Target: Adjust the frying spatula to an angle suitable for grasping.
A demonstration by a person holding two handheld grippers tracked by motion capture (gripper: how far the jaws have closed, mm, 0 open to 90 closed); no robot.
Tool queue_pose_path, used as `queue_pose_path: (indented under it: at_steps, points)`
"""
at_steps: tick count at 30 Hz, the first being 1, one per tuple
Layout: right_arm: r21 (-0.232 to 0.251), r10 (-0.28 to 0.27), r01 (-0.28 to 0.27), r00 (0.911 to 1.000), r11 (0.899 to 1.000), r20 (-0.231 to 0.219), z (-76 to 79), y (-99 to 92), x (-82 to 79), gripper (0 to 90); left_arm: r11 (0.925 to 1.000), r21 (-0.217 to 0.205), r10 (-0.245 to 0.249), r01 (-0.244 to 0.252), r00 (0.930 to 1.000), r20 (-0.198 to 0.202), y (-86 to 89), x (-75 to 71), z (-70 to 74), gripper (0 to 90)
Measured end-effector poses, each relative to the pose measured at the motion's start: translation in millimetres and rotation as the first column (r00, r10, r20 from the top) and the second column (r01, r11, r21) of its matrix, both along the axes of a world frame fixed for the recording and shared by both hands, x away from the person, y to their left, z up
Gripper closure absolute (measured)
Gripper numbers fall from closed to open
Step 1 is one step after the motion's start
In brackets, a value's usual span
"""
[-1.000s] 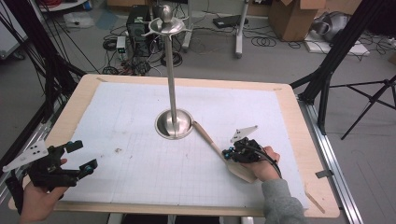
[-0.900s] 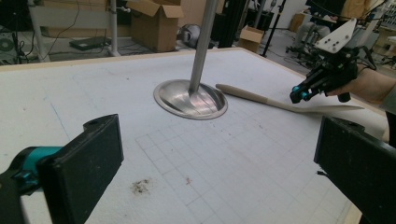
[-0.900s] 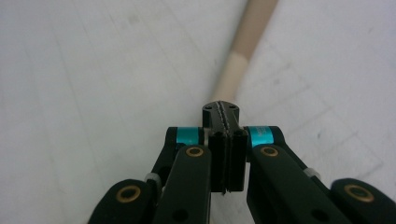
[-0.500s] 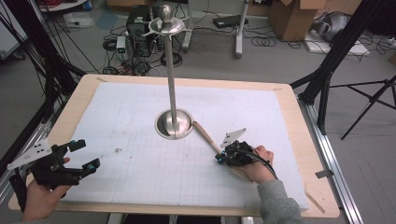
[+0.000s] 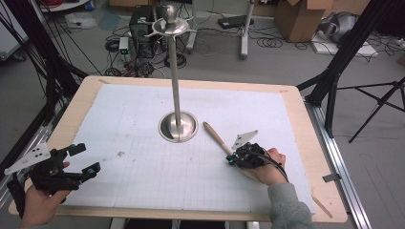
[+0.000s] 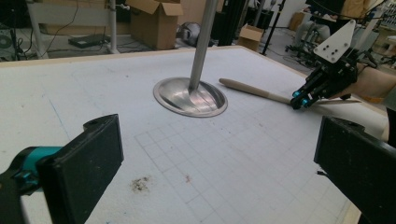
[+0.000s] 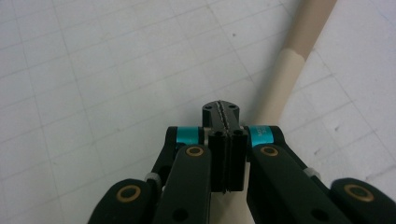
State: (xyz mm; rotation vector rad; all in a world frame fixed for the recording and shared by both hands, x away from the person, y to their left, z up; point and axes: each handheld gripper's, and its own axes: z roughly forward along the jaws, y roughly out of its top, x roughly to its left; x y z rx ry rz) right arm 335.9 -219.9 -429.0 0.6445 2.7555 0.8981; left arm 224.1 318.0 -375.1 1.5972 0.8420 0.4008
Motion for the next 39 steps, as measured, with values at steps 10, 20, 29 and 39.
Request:
queue_pose_path:
  at_steps: [10,20,29,39]
  points:
    - [0.151,-0.061,0.064,0.9979,0.986,-0.022,8.7,-19.4,7.1,90.0,1.0000,0.002,0.007,-0.007,1.0000,0.002,2.9,-2.4,-0.2,1.8]
    - [0.158,-0.147,0.146,0.9892,0.977,-0.006,13.7,-19.1,30.9,90.0,0.9999,0.009,0.008,-0.008,0.9999,-0.007,0.3,-2.3,-1.2,1.8]
    - [0.129,-0.176,0.178,0.9839,0.975,-0.029,8.7,-11.3,52.0,90.0,0.9999,0.012,0.010,-0.010,0.9998,-0.015,2.1,-1.4,-3.8,1.8]
    - [0.099,-0.236,0.244,0.9683,0.965,-0.081,-3.1,-5.3,62.9,90.0,0.9998,0.011,0.018,-0.018,0.9997,-0.018,6.2,-2.9,-4.8,1.8]
